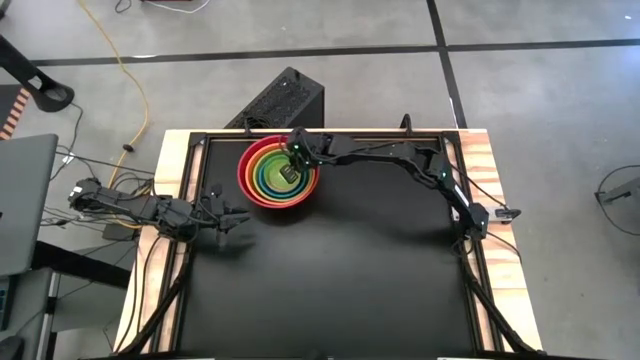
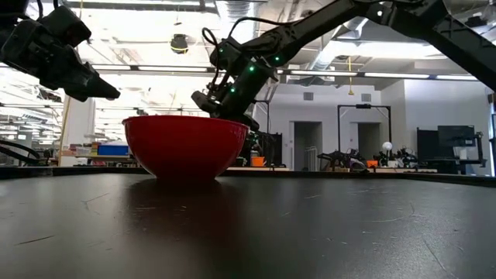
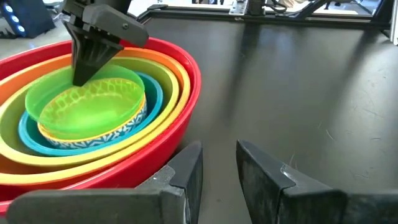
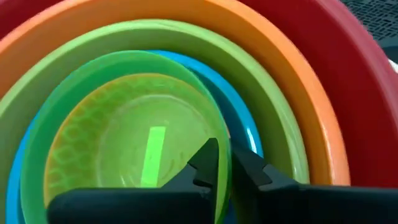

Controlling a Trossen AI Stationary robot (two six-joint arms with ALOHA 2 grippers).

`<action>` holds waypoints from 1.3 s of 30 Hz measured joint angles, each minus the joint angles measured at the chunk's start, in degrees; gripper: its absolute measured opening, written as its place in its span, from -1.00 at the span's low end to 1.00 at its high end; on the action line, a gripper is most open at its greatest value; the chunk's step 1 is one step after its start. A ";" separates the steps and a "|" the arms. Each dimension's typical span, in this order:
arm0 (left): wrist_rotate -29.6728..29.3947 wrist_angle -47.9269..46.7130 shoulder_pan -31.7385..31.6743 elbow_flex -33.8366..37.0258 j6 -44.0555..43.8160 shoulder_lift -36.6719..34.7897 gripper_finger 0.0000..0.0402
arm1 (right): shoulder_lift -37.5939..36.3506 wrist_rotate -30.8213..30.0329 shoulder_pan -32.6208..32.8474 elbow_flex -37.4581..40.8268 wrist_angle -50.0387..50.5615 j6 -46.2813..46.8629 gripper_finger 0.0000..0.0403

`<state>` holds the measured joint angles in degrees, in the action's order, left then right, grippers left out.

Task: Nest bowls inside each other
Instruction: Stack the green bowl on top of the orange patterned bowl, then return to Home Position

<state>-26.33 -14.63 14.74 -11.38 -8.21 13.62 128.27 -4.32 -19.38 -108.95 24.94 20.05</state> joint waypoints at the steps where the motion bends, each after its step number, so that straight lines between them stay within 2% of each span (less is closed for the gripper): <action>1: 0.01 0.00 0.01 0.00 0.00 0.01 -0.57 | 0.00 -0.01 0.00 0.00 0.01 0.00 -0.71; 7: 0.01 0.00 0.00 0.00 -0.02 0.01 -0.57 | 0.00 0.03 -0.02 -0.55 0.93 -2.02 -0.58; 11: 0.03 0.01 0.00 0.00 -0.04 0.01 -0.57 | 0.00 1.38 0.01 -5.31 6.18 -3.39 -0.53; 19: 0.03 0.02 0.00 0.00 -0.05 0.00 -0.57 | -0.07 1.81 2.12 -20.12 23.95 -5.84 -0.52; 24: 0.05 0.02 0.01 0.00 0.00 0.01 -0.57 | -0.58 0.82 6.82 -26.06 36.77 -10.13 -0.52; 28: 0.05 0.02 0.00 0.00 0.00 -0.02 -0.57 | -3.79 -1.79 13.72 -22.50 44.93 -12.39 -0.52; 33: -0.46 0.17 0.02 0.00 0.02 -0.02 -0.57 | -8.98 -14.52 24.00 -11.38 45.73 -12.65 -0.52; 36: -1.37 0.41 0.00 0.00 0.02 -0.02 -0.57 | -16.10 -14.99 27.86 2.03 37.73 -12.63 -0.52; 39: -1.37 1.53 0.02 0.00 0.20 -0.02 -0.57 | -25.56 -12.63 28.71 20.16 21.68 -12.58 -0.52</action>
<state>-27.70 -13.10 14.76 -11.38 -8.01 13.61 102.70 -16.95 9.33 -88.79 46.61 7.47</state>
